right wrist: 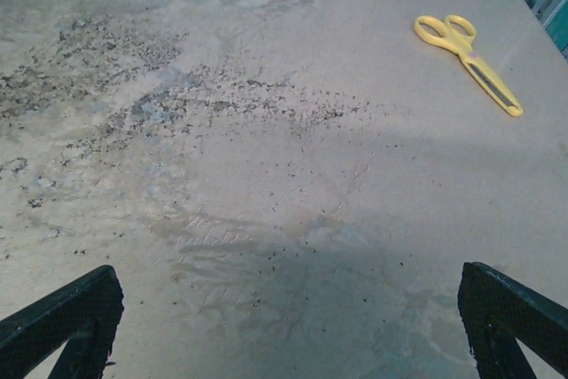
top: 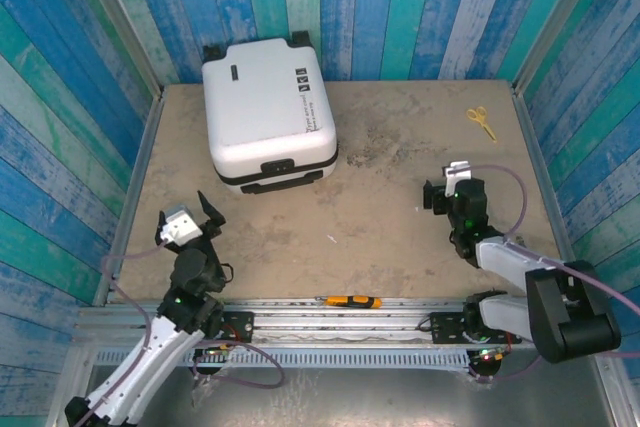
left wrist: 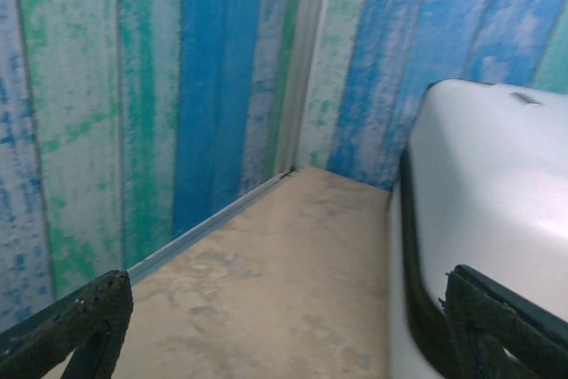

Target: Pack the luggage

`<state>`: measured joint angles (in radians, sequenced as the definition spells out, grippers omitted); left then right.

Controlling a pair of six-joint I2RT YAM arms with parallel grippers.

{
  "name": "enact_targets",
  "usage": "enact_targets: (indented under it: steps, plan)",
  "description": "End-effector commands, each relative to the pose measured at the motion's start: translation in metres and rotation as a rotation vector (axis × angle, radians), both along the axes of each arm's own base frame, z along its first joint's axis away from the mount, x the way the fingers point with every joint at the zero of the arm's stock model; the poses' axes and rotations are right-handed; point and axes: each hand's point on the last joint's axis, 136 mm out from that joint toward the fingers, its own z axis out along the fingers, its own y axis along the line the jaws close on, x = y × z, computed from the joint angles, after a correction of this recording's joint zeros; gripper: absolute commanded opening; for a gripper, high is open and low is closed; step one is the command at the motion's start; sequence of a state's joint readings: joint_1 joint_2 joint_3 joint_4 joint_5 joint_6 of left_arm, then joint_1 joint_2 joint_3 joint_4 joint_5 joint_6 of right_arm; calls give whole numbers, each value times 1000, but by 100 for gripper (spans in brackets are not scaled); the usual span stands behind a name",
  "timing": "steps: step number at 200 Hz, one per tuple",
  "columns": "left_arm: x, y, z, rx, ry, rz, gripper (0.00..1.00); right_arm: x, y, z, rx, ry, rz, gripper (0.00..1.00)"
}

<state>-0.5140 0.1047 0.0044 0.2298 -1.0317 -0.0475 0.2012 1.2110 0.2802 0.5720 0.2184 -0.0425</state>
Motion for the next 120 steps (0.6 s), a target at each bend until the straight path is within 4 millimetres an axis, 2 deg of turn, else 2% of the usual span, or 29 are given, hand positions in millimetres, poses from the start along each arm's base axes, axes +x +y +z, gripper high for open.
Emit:
enact_targets:
  steps: [1,23,44,60,71,78,88,107,120]
  plan:
    - [9,9,-18,-61,-20,17,94,19,1,35,-4,-127,-1,100]
    - [21,28,-41,-124,8,53,93,26,13,33,-11,-124,67,100]
    - [50,31,-42,-109,75,-17,94,35,21,31,-37,-102,118,100]
    - [86,17,-48,-88,183,-138,94,39,25,28,-60,-88,146,100]
    - [106,5,-45,-43,201,-212,94,41,27,27,-79,-91,162,100]
    - [112,1,-42,-25,179,-237,94,41,28,24,-92,-122,175,100]
    - [118,1,-39,-10,159,-245,93,44,16,25,-76,-182,100,100]
    - [135,-18,-34,54,173,-357,94,44,0,11,1,-137,76,100]
    - [141,-25,-48,46,181,-397,93,50,-5,9,20,-175,49,100]
